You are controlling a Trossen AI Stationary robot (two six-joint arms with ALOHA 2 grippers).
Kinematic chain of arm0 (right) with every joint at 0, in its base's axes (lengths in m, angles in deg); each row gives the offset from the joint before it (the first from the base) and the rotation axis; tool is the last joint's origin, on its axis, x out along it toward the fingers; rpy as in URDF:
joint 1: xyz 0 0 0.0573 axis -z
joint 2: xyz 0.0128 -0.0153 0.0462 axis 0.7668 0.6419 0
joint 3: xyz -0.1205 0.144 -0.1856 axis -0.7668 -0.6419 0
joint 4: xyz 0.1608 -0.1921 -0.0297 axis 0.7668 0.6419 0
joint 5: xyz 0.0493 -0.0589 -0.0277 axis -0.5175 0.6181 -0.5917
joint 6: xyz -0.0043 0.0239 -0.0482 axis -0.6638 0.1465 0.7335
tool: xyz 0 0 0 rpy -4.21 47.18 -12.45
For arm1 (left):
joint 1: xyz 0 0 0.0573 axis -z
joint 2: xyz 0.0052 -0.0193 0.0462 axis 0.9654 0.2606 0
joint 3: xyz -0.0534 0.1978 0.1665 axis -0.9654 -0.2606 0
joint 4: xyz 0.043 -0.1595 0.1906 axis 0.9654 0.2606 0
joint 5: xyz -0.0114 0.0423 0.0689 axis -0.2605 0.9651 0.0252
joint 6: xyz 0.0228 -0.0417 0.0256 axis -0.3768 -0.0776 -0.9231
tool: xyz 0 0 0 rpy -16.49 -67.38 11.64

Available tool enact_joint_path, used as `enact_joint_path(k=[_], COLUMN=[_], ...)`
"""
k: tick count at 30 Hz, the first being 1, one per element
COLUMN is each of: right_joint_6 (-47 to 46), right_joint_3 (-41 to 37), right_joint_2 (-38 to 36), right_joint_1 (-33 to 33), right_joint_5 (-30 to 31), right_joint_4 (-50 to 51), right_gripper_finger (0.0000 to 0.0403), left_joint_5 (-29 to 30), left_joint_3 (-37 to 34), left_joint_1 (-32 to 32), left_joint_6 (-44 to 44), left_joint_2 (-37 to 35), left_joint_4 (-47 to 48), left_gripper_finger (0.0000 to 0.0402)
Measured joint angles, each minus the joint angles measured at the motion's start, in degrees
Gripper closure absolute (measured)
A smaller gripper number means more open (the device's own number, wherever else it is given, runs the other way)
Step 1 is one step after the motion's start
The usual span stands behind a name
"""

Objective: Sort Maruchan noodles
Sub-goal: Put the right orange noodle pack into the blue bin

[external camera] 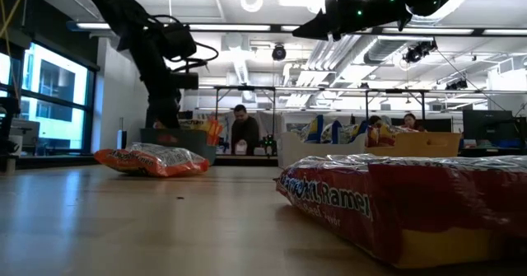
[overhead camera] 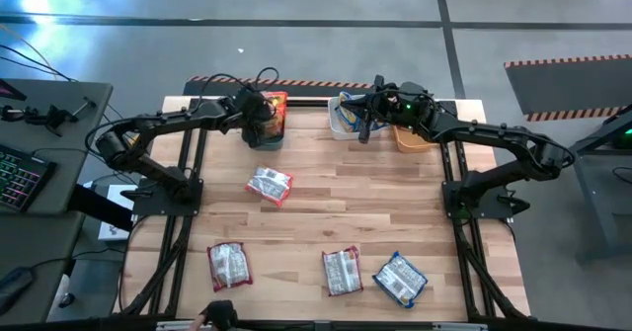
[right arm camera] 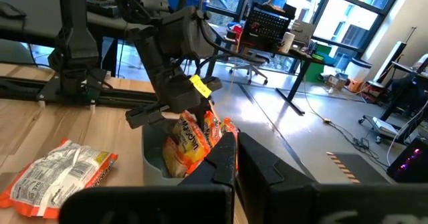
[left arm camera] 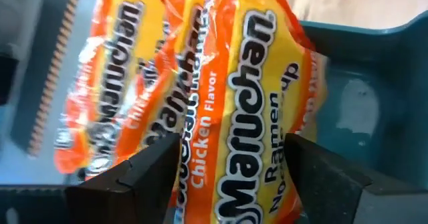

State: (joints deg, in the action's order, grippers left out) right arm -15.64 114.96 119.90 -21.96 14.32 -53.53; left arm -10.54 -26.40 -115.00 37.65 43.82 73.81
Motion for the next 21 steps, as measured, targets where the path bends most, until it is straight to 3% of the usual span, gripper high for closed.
enact_joint_path(k=[7,16,21], right_joint_6=[0.0,0.0,0.0], right_joint_3=[0.0,0.0,0.0], right_joint_2=[0.0,0.0,0.0], right_joint_1=[0.0,0.0,0.0], right_joint_5=[0.0,0.0,-0.1], right_joint_4=[0.0,0.0,0.0], right_gripper_finger=[0.0402,0.0402,0.0402], left_joint_5=[6.9,8.6,8.5], left_joint_3=[0.0,0.0,0.0], left_joint_1=[2.1,3.1,5.8], left_joint_6=[-3.5,-3.1,-2.9], left_joint_2=[-1.8,-4.0,-6.3], left_joint_4=[-1.3,-1.2,-1.6], left_gripper_finger=[0.0138,0.014,0.0168])
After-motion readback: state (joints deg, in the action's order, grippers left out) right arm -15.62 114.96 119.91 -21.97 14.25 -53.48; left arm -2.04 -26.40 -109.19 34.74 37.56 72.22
